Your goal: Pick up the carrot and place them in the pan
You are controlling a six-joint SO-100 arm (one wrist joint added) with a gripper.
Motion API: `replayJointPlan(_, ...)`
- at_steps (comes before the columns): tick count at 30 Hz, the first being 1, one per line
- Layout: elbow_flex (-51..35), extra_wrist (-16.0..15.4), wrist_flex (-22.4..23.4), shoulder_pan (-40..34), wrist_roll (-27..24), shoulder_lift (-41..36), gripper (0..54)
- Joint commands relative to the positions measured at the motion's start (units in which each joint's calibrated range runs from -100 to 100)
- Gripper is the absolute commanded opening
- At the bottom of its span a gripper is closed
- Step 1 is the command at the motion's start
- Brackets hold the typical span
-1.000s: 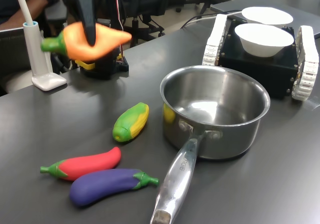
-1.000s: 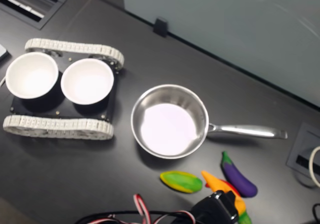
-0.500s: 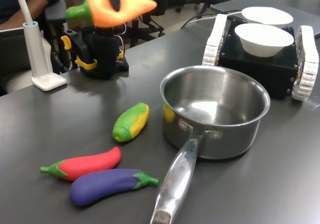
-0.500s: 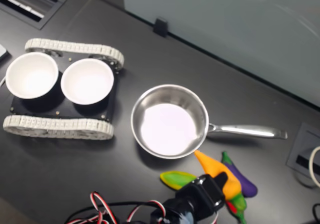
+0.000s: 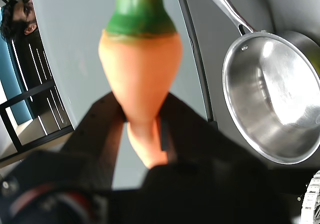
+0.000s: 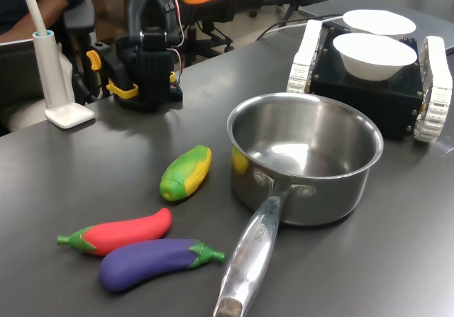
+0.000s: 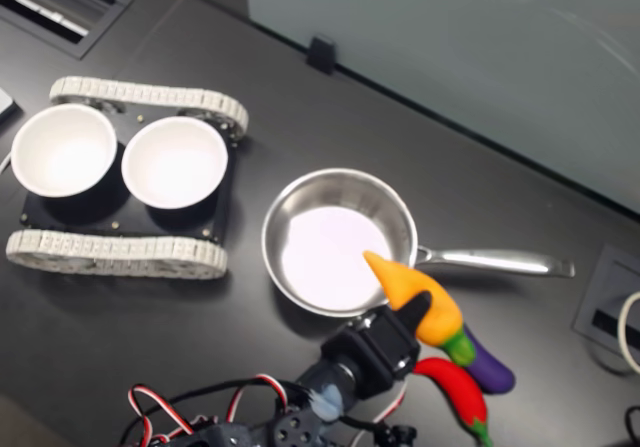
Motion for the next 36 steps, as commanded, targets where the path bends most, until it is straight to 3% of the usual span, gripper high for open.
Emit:
replayJointPlan(1, 2.2, 2.7, -6.3, -6.0, -0.8, -4.6, 0.0)
replayJointPlan(7, 5.6, 6.0, -8.9, -11.8, -2.0, -5.6, 0.0)
replayJointPlan(15, 9.6, 13.0, -10.5, -25.9, -2.0, -5.3, 0.0)
replayJointPlan(22, 9.3, 14.3, -10.6, -32.7, -3.1, -1.6, 0.0)
replayJointPlan(36, 17.1, 15.0, -15.2, -36.4, -3.8, 0.9, 0.0)
